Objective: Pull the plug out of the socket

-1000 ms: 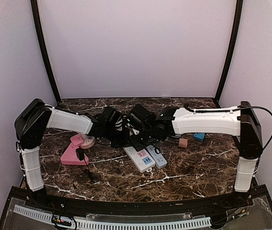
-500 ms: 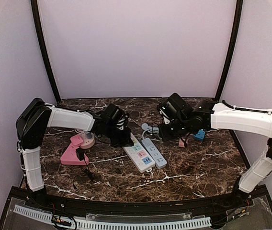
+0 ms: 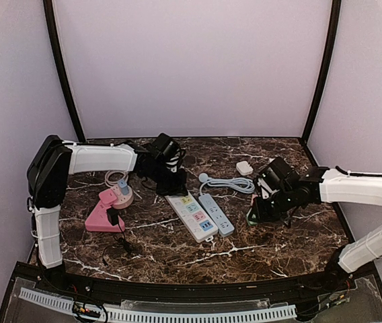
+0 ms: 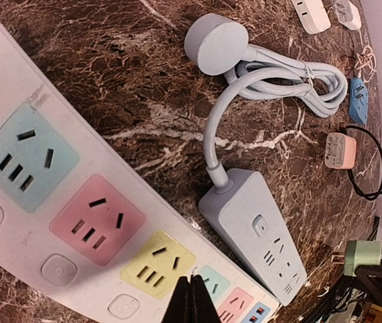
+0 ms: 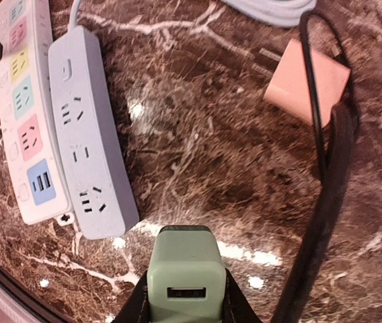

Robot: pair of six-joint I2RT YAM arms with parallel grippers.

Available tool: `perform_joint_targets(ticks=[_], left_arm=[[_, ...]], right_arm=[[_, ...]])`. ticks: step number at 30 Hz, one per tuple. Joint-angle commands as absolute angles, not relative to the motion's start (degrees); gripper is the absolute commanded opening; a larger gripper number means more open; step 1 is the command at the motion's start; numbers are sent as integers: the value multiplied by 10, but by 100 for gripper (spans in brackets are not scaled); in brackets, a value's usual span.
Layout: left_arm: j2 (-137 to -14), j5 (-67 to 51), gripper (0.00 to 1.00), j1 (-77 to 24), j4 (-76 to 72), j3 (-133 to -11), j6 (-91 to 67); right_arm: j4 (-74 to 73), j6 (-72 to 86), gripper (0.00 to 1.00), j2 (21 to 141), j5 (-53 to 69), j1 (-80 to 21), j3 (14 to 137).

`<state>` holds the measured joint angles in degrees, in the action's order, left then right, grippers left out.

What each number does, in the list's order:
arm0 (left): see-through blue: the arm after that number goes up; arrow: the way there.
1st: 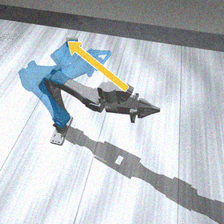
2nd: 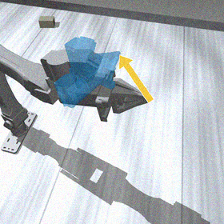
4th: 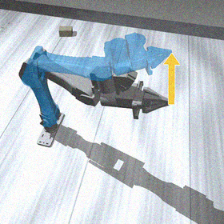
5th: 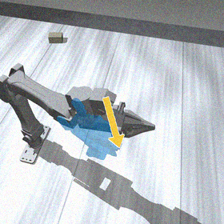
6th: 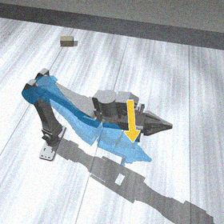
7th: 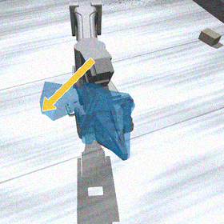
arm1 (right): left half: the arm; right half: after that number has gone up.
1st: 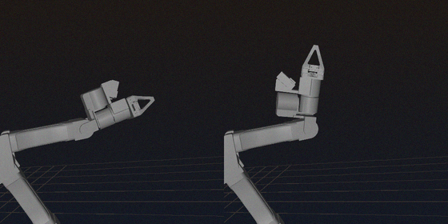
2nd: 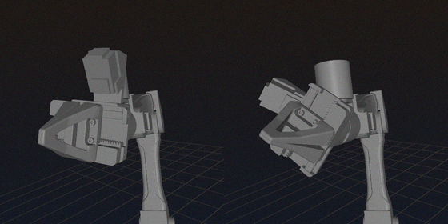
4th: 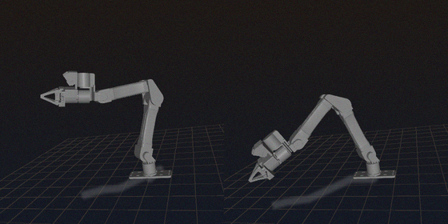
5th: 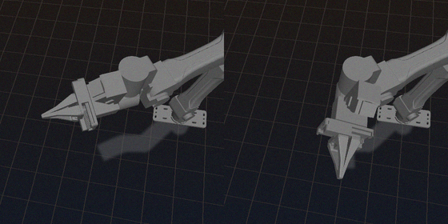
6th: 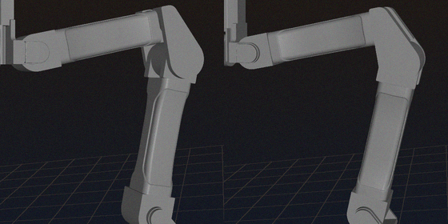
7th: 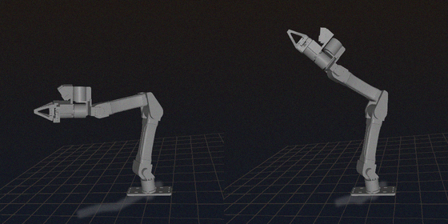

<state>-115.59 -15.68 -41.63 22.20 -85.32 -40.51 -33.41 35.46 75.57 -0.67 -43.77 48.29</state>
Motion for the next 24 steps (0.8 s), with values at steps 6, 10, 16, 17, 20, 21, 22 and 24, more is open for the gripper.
perform_joint_targets(ticks=[6, 10, 16, 17, 20, 21, 22, 24], left_arm=[[-1107, -133, 0, -417, 278, -860, -387], [-1081, -118, 1, -417, 285, -850, -385], [-1042, -85, 1, -417, 311, -838, -378], [-1032, -76, 2, -417, 318, -831, -378], [-1009, -64, 4, -417, 324, -813, -377], [-996, -58, 4, -417, 329, -804, -377], [-991, -55, 4, -417, 333, -801, -377], [-971, -43, 4, -416, 343, -790, -378]], right_arm=[[-192, 408, 9, 804, 156, -437, 393], [-197, 411, 19, 813, 137, -437, 391], [-246, 411, 51, 791, 88, -437, 411], [-254, 409, 56, 785, 80, -437, 416], [-273, 405, 62, 768, 61, -437, 427], [-278, 404, 63, 765, 58, -437, 432], [-283, 402, 64, 764, 56, -438, 437], [-291, 398, 66, 761, 47, -440, 446]])
